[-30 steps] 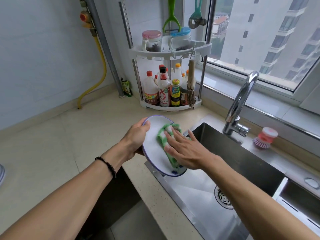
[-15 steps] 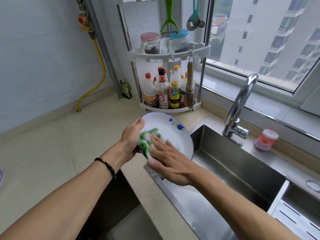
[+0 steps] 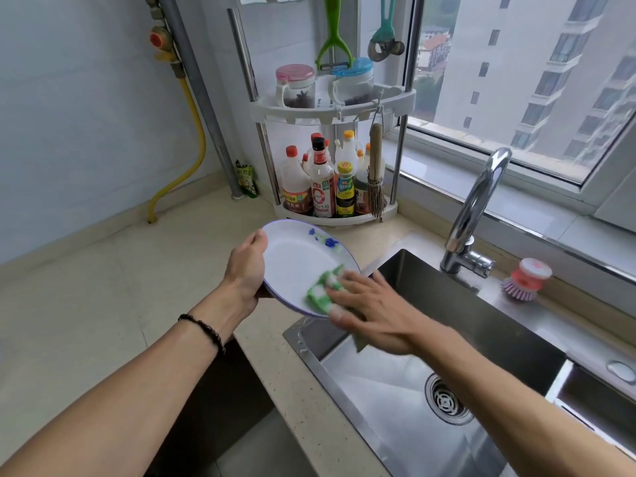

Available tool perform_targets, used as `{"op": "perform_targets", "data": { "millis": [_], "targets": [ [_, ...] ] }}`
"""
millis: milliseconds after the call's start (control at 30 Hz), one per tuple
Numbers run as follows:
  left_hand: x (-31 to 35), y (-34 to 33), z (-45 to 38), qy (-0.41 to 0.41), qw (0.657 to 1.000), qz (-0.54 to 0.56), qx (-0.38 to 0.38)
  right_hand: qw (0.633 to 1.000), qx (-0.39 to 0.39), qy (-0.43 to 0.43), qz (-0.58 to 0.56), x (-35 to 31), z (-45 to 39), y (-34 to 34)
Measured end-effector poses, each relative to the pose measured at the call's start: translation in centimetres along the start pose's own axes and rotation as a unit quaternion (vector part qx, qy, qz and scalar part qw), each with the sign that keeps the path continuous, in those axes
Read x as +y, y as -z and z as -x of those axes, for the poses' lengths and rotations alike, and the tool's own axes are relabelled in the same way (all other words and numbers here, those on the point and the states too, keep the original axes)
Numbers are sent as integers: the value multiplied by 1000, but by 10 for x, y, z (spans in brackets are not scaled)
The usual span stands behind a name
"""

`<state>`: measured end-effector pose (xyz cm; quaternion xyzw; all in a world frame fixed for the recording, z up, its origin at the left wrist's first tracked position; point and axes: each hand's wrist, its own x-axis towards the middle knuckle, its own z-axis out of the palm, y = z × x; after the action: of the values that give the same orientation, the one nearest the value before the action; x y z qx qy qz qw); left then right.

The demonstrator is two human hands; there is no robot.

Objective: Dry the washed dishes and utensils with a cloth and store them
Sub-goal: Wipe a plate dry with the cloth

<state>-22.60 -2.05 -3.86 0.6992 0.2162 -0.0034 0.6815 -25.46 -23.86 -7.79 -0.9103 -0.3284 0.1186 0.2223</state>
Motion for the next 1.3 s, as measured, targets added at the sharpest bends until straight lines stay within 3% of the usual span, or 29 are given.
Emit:
{"op": "perform_targets", "data": {
  "millis": [67,200,300,367,400,467,533,600,633,667,767,833,933,1067,1167,1233,1300],
  "targets": [
    [-1,-1,-2,4,1000,26,11,998,46,18,-31,-15,7,-9],
    [-1,-5,-3,31,999,15,-40,983,166,26,73,1,0,-30],
    [-6,-12,2,44,997,16,-60,972,225,14,71,10,-1,-37],
    [-10,-16,1,30,997,-62,-38,970,233,9,70,10,3,-34],
    [-12,-14,-1,-20,984,-177,-11,972,227,6,67,10,5,-30],
    [-14,-4,-1,-187,891,-413,8,977,203,6,66,16,11,-21],
    [-13,-1,6,-333,769,-530,-130,984,172,5,54,19,18,-12],
    [-16,-6,11,-362,649,-623,-243,987,155,6,39,21,23,-5],
    [-21,-9,12,-390,613,-637,-258,988,150,6,32,21,25,-1],
    [-26,-13,13,-424,599,-631,-251,989,145,0,21,21,27,2],
    [-23,-22,17,-467,626,-583,-223,984,171,-29,-32,23,32,10],
    [-18,-26,23,-422,676,-562,-219,966,230,-75,-92,28,32,11],
    [-13,-38,33,-315,778,-508,-193,920,293,-125,-228,25,27,12],
    [-8,-48,36,-237,867,-403,-176,911,228,-93,-330,-4,22,0],
    [-6,-49,41,-224,876,-375,-206,883,277,-124,-358,-15,11,1],
    [-6,-51,48,-242,859,-398,-213,872,314,-206,-315,-12,-1,13],
    [-6,-52,52,-240,872,-376,-203,876,315,-241,-273,-15,-13,16]
  ]
}}
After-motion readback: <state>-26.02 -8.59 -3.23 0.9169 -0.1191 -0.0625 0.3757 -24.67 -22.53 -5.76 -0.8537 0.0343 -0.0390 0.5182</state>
